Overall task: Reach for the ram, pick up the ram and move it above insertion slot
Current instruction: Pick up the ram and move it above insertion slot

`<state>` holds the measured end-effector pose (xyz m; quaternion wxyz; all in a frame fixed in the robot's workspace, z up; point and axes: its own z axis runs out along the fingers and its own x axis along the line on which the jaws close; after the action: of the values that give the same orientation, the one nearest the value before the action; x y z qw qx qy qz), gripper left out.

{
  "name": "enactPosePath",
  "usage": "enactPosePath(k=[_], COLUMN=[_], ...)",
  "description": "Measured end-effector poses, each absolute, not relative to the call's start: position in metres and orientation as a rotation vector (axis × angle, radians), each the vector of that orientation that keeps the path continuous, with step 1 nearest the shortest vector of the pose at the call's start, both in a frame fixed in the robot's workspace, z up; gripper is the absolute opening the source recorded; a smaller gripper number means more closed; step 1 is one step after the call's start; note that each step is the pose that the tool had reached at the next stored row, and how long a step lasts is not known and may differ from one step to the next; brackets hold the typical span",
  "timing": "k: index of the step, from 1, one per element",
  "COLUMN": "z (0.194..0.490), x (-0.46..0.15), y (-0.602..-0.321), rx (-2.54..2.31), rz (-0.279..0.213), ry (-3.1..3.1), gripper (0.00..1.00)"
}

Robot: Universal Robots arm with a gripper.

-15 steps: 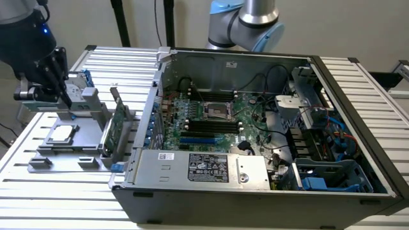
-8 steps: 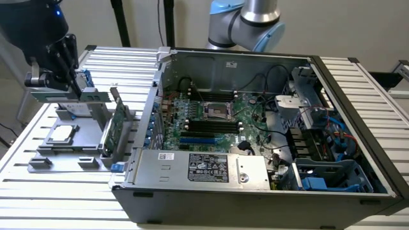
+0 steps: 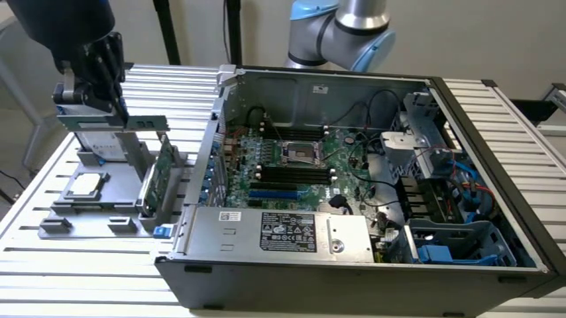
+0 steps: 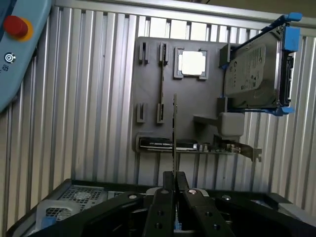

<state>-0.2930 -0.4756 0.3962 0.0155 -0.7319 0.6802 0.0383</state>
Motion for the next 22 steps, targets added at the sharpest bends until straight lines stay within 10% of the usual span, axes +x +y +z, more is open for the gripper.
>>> enactPosePath(k=[22], z=[0.406], x=[-0.202], y=[-0.468], rx=[-2.270], rz=[0.132], ry=[2.109], gripper=[0.13])
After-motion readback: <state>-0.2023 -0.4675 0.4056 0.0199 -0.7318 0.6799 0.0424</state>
